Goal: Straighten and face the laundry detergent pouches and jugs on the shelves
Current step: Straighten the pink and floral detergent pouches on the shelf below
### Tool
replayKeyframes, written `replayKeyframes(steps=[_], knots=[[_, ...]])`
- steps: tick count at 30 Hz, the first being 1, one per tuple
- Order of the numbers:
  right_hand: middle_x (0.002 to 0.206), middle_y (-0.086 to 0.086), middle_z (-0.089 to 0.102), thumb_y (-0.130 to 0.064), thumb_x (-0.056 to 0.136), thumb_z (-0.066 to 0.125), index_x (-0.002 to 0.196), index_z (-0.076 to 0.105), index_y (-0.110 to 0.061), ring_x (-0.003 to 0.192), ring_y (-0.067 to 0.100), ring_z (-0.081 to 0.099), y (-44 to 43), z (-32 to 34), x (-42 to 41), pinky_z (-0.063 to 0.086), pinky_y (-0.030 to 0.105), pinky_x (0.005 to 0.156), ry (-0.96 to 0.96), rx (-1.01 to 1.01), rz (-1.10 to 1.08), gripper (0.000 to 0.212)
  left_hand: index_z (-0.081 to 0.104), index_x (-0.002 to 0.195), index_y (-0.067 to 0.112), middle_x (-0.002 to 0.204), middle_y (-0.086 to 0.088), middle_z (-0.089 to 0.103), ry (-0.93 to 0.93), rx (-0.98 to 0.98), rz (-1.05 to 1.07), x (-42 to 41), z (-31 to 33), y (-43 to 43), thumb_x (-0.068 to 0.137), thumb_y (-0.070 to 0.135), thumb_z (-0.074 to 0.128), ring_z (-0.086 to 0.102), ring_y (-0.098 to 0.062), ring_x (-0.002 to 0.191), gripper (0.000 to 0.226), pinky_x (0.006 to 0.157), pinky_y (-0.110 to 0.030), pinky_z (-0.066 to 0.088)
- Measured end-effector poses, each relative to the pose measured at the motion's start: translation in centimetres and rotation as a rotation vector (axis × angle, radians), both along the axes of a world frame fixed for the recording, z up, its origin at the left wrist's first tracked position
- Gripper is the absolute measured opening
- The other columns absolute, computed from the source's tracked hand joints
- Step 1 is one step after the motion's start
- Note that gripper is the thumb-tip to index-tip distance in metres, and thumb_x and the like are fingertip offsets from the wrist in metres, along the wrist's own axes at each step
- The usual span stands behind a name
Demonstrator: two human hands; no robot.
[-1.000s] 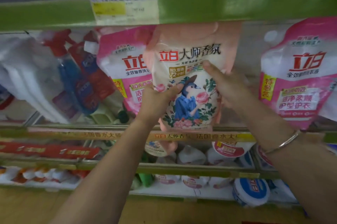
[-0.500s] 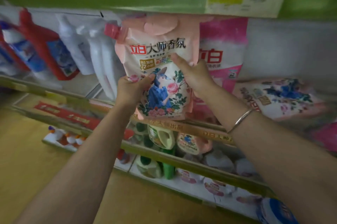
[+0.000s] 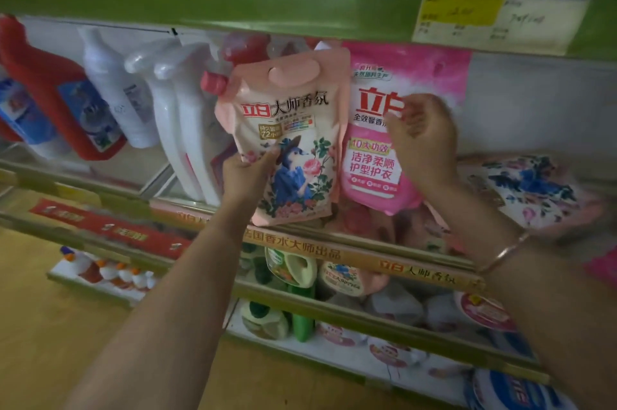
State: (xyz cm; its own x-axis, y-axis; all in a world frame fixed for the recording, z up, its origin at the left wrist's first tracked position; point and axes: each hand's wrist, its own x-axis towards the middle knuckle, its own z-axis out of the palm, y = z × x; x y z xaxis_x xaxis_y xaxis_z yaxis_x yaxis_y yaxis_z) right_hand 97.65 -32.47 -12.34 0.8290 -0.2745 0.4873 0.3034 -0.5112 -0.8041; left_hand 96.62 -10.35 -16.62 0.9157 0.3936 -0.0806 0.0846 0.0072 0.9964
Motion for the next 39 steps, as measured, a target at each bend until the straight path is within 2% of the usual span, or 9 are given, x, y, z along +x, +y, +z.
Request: replayKeyframes(steps=[3, 6, 9, 14, 20, 24, 29, 35, 39], knots=[[0.111, 0.002, 0.041, -0.017, 0.08, 0.068, 0.114, 0.046, -0.008, 0.1, 0.014, 0.046, -2.4, -1.6, -0.7, 0.041, 0.012, 0.084, -0.122, 0.059, -0.245, 0.042, 0.061, 0.059, 0.017, 0.042, 0.012, 0.06, -0.037, 0.011, -0.017, 0.1, -0.2, -0.3, 0.084, 0.018, 0.068, 0.056, -0.016, 0.058, 0.026, 0.064, -0.029, 0.047], [0.12, 0.0, 0.053, -0.022, 0.084, 0.066, 0.126, 0.041, -0.013, 0.103, 0.012, 0.057, -2.9, -3.1, -0.4, 0.051, 0.025, 0.087, 0.234, 0.354, -0.081, 0.049, 0.059, 0.06, 0.017, 0.043, 0.01, 0.06, -0.036, 0.019, -0.025, 0.2, -0.2, -0.6, 0.085, 0.018, 0.068, 0.057, -0.014, 0.055, 0.026, 0.059, -0.026, 0.048], [0.099, -0.004, 0.065, -0.022, 0.088, 0.062, 0.107, 0.055, -0.016, 0.091, 0.018, 0.065, -3.0, -3.4, 0.2, 0.055, 0.036, 0.08, 0.389, 0.422, 0.025, 0.021, 0.059, 0.061, 0.013, 0.059, -0.006, 0.059, -0.048, 0.001, -0.052, 0.6, -0.2, -1.0, 0.084, 0.017, 0.068, 0.056, -0.022, 0.07, 0.025, 0.067, -0.034, 0.046], [0.093, -0.004, 0.068, -0.026, 0.085, 0.066, 0.083, 0.06, -0.026, 0.094, 0.022, 0.066, -5.6, -3.7, 0.6, 0.054, 0.042, 0.083, 0.375, 0.496, -0.01, 0.006, 0.059, 0.062, 0.016, 0.041, 0.012, 0.059, -0.059, -0.028, -0.077, 0.8, -0.6, -2.7, 0.085, 0.012, 0.066, 0.054, 0.0, 0.041, 0.025, 0.045, -0.013, 0.044], [0.092, -0.003, 0.068, -0.018, 0.086, 0.065, 0.087, 0.063, -0.026, 0.088, 0.017, 0.066, -12.0, -2.5, -0.7, 0.053, 0.037, 0.08, 0.281, 0.584, -0.054, 0.008, 0.062, 0.065, 0.015, 0.047, 0.014, 0.063, -0.081, -0.034, -0.127, 2.0, -0.9, -5.2, 0.084, 0.012, 0.068, 0.059, 0.002, 0.048, 0.02, 0.052, -0.017, 0.05], [0.105, 0.005, 0.069, -0.025, 0.087, 0.064, 0.096, 0.066, -0.023, 0.098, 0.025, 0.066, -16.4, -1.3, -2.0, 0.052, 0.044, 0.09, 0.28, 0.499, -0.095, 0.01, 0.061, 0.065, 0.014, 0.046, 0.013, 0.062, -0.088, -0.052, -0.195, 2.9, -0.8, -7.4, 0.085, 0.011, 0.066, 0.058, 0.004, 0.045, 0.021, 0.048, -0.013, 0.048], [0.086, -0.01, 0.074, -0.044, 0.077, 0.069, 0.086, 0.07, -0.034, 0.085, 0.014, 0.071, -20.4, -0.5, -2.3, 0.056, 0.042, 0.086, 0.236, 0.467, -0.189, 0.014, 0.056, 0.059, 0.016, 0.042, 0.014, 0.06, -0.075, -0.05, -0.237, 4.3, -0.1, -9.7, 0.084, 0.012, 0.068, 0.056, 0.005, 0.041, 0.028, 0.045, -0.012, 0.044], [0.092, 0.001, 0.071, -0.036, 0.088, 0.06, 0.096, 0.066, -0.024, 0.087, 0.023, 0.07, -20.3, 0.6, -0.5, 0.056, 0.044, 0.084, 0.261, 0.48, -0.229, 0.016, 0.065, 0.07, 0.013, 0.077, -0.008, 0.071, -0.053, -0.004, -0.255, 7.0, 0.6, -9.6, 0.078, 0.019, 0.074, 0.069, -0.028, 0.076, 0.013, 0.08, -0.043, 0.057], [0.085, 0.0, 0.07, -0.034, 0.089, 0.06, 0.084, 0.063, -0.023, 0.081, 0.021, 0.069, -19.3, 0.6, 1.8, 0.056, 0.042, 0.079, 0.304, 0.553, -0.229, 0.013, 0.067, 0.086, 0.009, 0.097, -0.018, 0.071, -0.036, -0.03, -0.236, 7.6, 0.1, -9.0, 0.077, 0.023, 0.075, 0.069, -0.035, 0.09, 0.019, 0.084, -0.051, 0.055]])
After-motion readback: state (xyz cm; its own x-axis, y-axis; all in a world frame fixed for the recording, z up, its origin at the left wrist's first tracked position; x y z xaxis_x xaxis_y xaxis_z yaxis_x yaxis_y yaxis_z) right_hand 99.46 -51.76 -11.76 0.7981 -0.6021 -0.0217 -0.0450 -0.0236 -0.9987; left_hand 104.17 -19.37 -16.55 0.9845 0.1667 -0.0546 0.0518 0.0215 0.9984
